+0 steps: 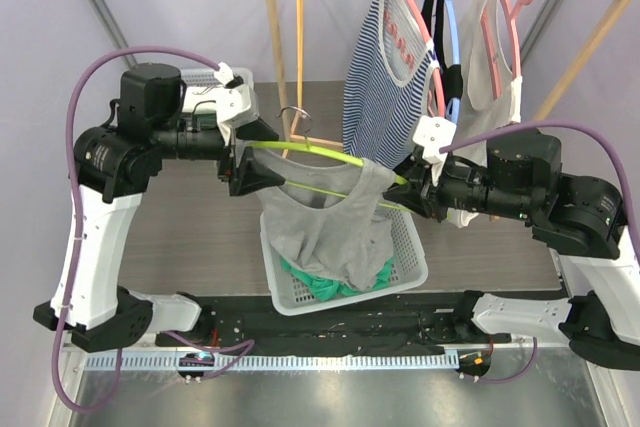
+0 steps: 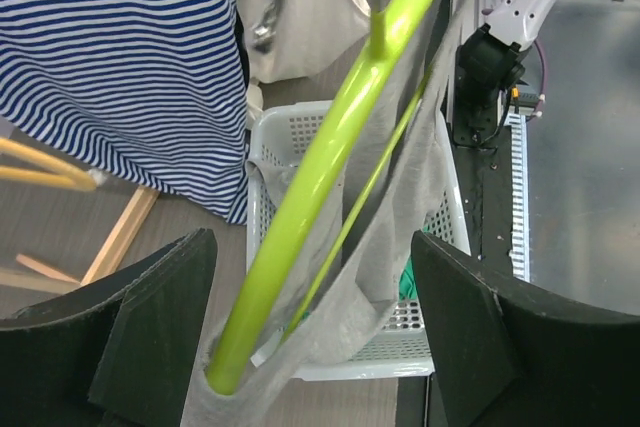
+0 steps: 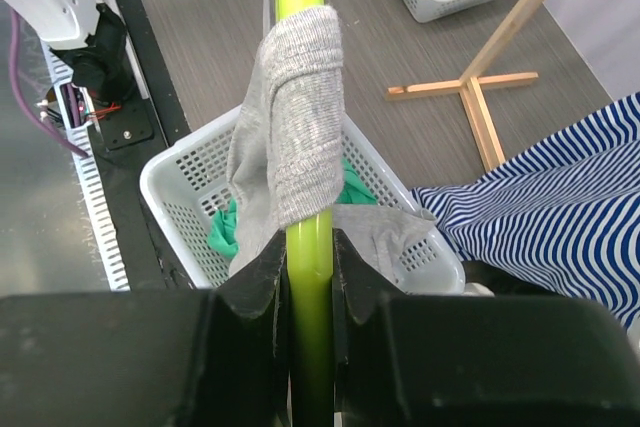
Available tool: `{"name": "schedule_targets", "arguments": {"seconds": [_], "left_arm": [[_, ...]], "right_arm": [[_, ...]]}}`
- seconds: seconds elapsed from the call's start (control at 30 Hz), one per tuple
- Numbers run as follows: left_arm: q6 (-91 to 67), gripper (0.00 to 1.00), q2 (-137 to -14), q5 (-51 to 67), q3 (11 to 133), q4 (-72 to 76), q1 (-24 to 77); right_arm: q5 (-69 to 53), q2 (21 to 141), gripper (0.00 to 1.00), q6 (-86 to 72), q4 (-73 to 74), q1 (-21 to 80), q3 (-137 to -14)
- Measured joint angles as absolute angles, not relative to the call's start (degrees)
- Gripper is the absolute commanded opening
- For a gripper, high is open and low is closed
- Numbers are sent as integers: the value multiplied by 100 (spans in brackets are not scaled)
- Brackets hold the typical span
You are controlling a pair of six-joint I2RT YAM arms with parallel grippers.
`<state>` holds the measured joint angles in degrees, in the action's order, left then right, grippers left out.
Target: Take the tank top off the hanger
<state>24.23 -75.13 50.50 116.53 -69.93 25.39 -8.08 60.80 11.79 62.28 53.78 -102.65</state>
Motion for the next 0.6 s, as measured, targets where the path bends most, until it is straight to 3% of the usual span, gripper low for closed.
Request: {"name": "schedule_targets", "arguments": {"seconds": [0.23, 0.27, 0.37, 0.6], "left_arm": [[2408, 60, -7588, 5179, 12066, -7043, 2539], [2368, 47, -7585, 5242, 12105, -7008, 2539], [2161, 31, -7583, 5435, 12127, -6890, 2539], [2010, 35, -7721, 5684, 12081, -6838, 2580]], "right_arm": [[-1020, 5935, 1, 1166, 6226, 5378, -10265], [-1048, 5935, 1, 1166, 6228, 5378, -10265], [-1116, 5951, 1, 1166, 6228, 5378, -10250], [-1168, 5957, 1, 1162, 6226, 5374, -10162]]}}
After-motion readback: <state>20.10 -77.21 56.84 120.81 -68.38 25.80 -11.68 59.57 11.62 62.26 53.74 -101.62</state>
